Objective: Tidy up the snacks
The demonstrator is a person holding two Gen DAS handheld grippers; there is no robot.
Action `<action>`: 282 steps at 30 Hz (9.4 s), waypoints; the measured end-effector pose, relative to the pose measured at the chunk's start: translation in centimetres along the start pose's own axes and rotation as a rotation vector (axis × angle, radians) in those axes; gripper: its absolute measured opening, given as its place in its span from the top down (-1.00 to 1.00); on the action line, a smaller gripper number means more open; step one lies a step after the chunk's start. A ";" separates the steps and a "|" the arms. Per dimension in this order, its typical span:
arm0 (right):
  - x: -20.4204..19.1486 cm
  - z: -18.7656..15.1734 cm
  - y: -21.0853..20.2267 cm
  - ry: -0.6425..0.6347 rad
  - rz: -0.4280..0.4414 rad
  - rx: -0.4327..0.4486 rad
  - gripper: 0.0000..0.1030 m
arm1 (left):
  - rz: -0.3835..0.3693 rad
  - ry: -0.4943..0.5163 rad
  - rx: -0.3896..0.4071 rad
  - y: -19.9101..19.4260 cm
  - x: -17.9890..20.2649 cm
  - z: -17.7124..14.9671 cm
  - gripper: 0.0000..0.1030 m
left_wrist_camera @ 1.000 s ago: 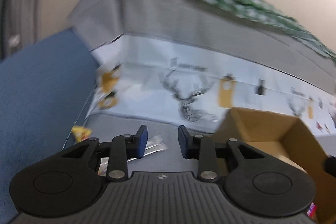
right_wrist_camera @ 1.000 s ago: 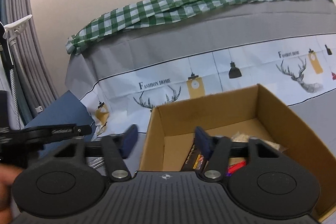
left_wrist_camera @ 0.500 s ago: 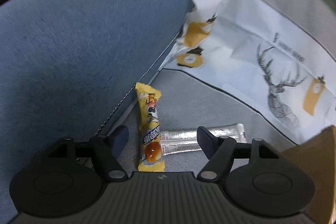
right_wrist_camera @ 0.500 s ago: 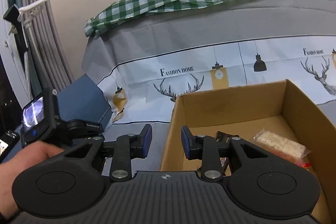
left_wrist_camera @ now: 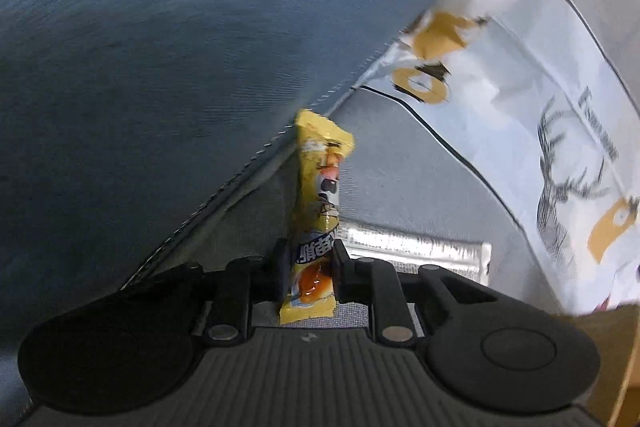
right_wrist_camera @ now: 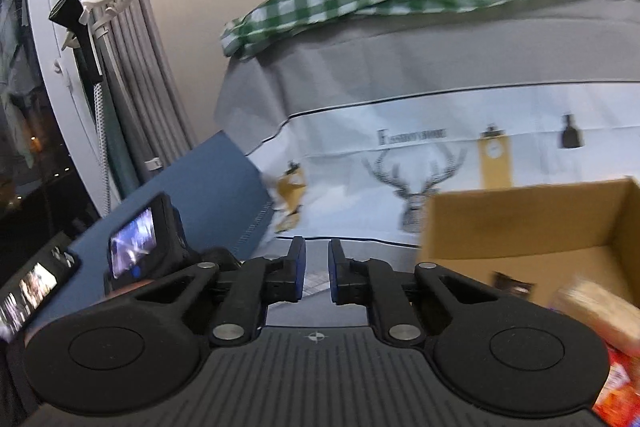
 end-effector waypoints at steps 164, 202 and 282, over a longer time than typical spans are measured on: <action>1.7 -5.8 -9.9 -0.060 -0.012 0.031 0.53 | -0.438 0.440 0.440 -15.8 3.7 -7.7 0.78; 15.1 -5.0 -13.7 0.040 -0.484 0.139 0.38 | -0.856 0.751 0.572 -23.0 17.8 -20.2 0.53; 9.8 -10.7 -21.0 -0.125 -0.460 0.015 -0.99 | -0.430 0.695 0.367 -21.1 4.8 -28.0 -0.99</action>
Point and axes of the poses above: each gripper's, at about its wrist camera, not at the fingertips, and y roughly the way its jaws point, x to its right, z to its top, the point moved 9 cm from there along y, roughly the way its jaws point, and after that the axes turned 8 degrees about z, right-handed, at the moved point
